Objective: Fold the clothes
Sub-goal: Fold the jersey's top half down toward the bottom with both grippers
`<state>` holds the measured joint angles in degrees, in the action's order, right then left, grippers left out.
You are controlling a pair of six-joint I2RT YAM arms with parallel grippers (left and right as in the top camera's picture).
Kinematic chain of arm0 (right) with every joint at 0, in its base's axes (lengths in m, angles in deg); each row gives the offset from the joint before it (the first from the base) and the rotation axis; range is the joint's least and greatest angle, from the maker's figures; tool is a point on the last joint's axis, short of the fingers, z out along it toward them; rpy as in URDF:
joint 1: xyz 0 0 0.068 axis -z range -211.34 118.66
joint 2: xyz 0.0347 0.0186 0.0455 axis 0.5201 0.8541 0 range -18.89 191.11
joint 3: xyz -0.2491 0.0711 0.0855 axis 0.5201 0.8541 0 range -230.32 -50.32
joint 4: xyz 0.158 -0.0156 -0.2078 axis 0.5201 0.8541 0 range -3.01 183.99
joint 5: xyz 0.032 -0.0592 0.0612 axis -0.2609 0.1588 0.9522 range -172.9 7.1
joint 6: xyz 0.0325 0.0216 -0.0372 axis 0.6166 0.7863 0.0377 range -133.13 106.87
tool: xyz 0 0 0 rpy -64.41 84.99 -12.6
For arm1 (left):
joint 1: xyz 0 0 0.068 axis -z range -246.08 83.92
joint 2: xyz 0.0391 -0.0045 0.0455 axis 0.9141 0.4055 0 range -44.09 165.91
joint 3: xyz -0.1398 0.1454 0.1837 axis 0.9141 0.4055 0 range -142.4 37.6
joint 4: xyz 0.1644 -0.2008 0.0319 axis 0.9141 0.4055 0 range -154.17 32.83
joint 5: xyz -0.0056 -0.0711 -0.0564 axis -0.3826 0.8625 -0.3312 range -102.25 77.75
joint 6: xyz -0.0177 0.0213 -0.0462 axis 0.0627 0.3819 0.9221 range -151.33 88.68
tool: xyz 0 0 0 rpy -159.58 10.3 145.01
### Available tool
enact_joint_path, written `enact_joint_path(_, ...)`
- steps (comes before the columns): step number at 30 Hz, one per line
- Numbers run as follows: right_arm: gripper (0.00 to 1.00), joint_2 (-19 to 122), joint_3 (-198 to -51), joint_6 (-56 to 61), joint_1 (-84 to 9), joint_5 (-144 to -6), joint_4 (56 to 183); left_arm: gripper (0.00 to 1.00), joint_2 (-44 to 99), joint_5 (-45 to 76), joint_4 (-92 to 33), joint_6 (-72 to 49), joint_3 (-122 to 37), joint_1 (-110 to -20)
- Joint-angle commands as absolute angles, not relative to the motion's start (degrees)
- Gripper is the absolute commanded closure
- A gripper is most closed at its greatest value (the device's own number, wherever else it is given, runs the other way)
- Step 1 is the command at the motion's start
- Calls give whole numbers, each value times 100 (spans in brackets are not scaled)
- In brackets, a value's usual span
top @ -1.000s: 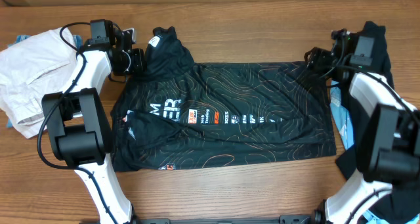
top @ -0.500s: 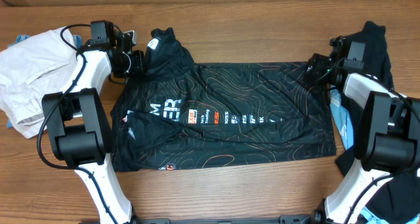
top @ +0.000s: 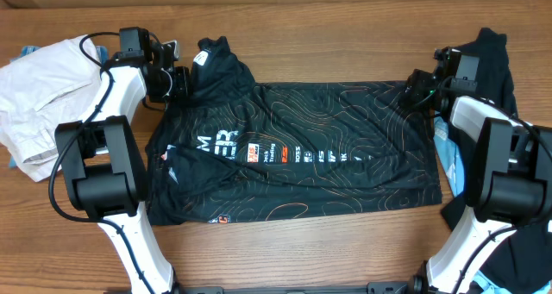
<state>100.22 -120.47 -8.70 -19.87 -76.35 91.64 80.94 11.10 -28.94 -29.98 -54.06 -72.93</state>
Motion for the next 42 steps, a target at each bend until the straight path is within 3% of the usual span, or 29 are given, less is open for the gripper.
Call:
enact_joint_path(1,41,10098,-12117,-886,-2009,-7683,9100,96,7932,1064,-2879,-2961,-5417,-7321)
enact_joint_path(4,52,10098,-12117,-866,-2009,-7548,9090,96,7932,1062,-2866,-2961,-5417,-7321)
enact_joint_path(17,54,10273,-12117,-866,-2014,-7533,8965,96,7932,1064,-2835,-2961,-5417,-7319)
enact_joint_path(21,73,10306,-12117,-866,-2014,-7533,8972,96,7932,1066,-2833,-2963,-5417,-7319)
enact_joint_path(24,94,10306,-12117,-864,-2014,-7535,8972,96,7932,1066,-2790,-2961,-5417,-7319)
enact_joint_path(25,96,10306,-12117,-864,-2014,-7537,8987,96,7932,1066,-2752,-2961,-5417,-7319)
enact_joint_path(32,96,10144,-12219,-711,-2014,-7732,9568,96,7701,1403,-2484,-2961,-5419,-7380)
enact_joint_path(42,96,9200,-13070,-698,-2007,-7922,11470,96,6330,1729,-2267,-3029,-5419,-7555)
